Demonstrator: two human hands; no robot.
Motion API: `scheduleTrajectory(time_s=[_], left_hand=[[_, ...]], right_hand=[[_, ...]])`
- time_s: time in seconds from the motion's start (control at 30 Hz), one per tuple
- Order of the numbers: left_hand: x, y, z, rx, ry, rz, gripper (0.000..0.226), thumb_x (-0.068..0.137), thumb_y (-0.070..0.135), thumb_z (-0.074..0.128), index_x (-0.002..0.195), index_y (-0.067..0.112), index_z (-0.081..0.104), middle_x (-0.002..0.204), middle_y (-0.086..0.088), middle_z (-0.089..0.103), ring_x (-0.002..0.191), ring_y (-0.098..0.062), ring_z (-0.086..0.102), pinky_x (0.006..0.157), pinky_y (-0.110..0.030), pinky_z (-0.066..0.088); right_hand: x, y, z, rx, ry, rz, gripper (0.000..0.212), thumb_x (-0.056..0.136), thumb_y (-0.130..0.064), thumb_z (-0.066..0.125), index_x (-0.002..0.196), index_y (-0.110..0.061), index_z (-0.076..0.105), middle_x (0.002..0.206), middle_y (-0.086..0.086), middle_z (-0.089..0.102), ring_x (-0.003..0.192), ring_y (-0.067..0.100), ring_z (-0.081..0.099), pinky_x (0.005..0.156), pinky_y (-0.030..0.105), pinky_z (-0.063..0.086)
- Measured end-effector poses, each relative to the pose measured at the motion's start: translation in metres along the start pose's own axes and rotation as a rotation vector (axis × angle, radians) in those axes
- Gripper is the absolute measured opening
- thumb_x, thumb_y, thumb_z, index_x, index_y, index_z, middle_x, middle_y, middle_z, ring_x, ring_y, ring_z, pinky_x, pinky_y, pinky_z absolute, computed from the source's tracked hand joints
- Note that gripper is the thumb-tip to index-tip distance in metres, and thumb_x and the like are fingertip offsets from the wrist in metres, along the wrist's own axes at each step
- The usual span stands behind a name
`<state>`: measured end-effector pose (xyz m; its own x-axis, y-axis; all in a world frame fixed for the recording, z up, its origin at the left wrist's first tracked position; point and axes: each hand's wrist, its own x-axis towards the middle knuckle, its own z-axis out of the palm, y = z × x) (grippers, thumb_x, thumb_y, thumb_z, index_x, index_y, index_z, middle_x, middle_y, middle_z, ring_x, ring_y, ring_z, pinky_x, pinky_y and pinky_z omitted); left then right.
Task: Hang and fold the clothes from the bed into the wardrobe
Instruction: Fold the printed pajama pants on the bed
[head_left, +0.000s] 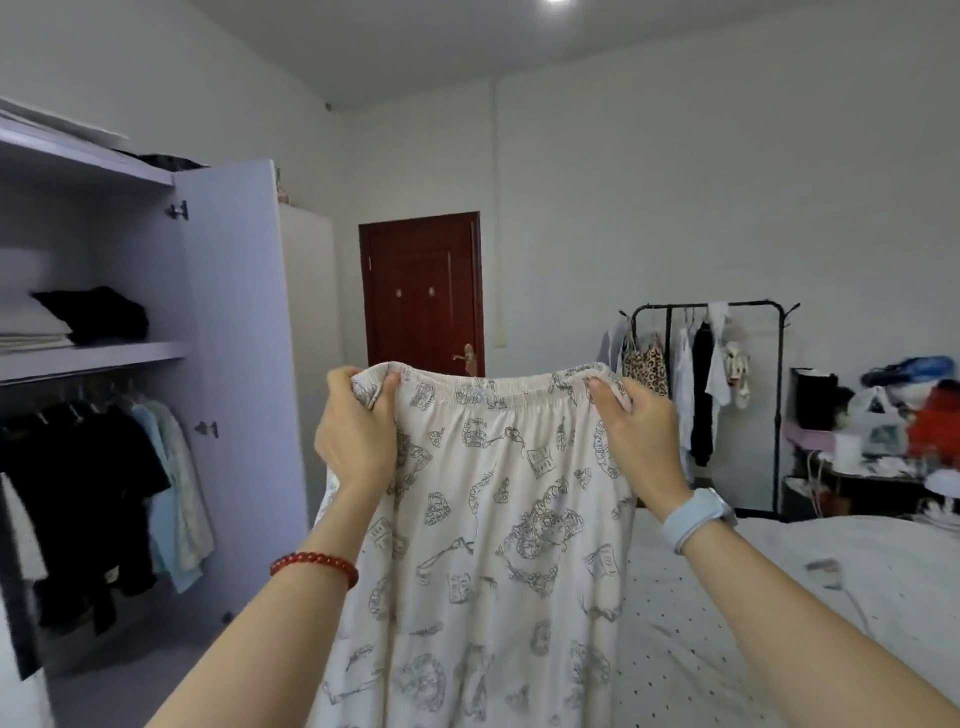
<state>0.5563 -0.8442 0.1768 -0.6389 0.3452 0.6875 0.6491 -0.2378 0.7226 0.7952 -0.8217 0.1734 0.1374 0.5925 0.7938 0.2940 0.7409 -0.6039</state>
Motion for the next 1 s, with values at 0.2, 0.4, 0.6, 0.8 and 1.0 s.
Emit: scheduleTrajectory(time_s=[0.2, 0.4, 0.6, 0.8, 1.0], left_hand=[[0.012, -0.024, 0.153, 0.169, -0.156, 0.112, 0.038, 0.090, 0.050, 0.049, 0.105, 0.016, 0.048, 0.083, 0.002, 0.057, 0.076, -0.018, 0.051, 0.067, -0.031, 0.033], [-0.010, -0.112, 0.336, 0.313, -0.411, 0.066, 0.032, 0.091, 0.045, 0.052, 0.107, 0.017, 0.046, 0.084, 0.001, 0.059, 0.076, -0.018, 0.052, 0.067, -0.031, 0.035], [-0.099, -0.254, 0.488, 0.494, -0.726, -0.031, 0.035, 0.094, 0.043, 0.049, 0.112, 0.013, 0.048, 0.096, -0.008, 0.065, 0.089, -0.028, 0.059, 0.071, -0.034, 0.040], [-0.179, -0.375, 0.553, 0.662, -0.788, -0.097, 0.041, 0.092, 0.045, 0.049, 0.114, 0.011, 0.048, 0.083, -0.008, 0.064, 0.084, -0.029, 0.059, 0.083, -0.037, 0.038], [-0.240, -0.432, 0.581, 0.829, -0.900, -0.138, 0.068, 0.092, 0.051, 0.042, 0.147, 0.024, 0.013, 0.154, -0.006, 0.020, 0.140, -0.027, 0.018, 0.112, -0.051, 0.010]], right_hand=[[0.075, 0.130, -0.009, -0.199, 0.027, 0.104, 0.054, 0.089, -0.029, 0.060, 0.051, -0.018, 0.023, 0.047, -0.004, 0.023, 0.049, 0.014, 0.021, 0.052, 0.030, 0.018], [0.108, 0.329, 0.014, -0.408, -0.076, 0.310, 0.046, 0.091, -0.036, 0.055, 0.054, -0.014, 0.041, 0.051, -0.002, 0.043, 0.058, 0.023, 0.045, 0.053, 0.031, 0.029], [0.047, 0.547, 0.049, -0.561, -0.256, 0.626, 0.048, 0.092, -0.044, 0.050, 0.055, -0.016, 0.038, 0.055, -0.002, 0.045, 0.063, 0.024, 0.050, 0.053, 0.029, 0.031], [-0.028, 0.682, 0.074, -0.600, -0.413, 0.810, 0.046, 0.093, -0.047, 0.047, 0.057, -0.019, 0.037, 0.058, -0.004, 0.044, 0.068, 0.022, 0.050, 0.059, 0.028, 0.034], [-0.084, 0.753, 0.084, -0.324, -0.372, 1.027, 0.029, 0.096, -0.037, 0.042, 0.112, -0.015, 0.050, 0.097, 0.006, 0.058, 0.085, 0.023, 0.055, 0.068, 0.029, 0.039]])
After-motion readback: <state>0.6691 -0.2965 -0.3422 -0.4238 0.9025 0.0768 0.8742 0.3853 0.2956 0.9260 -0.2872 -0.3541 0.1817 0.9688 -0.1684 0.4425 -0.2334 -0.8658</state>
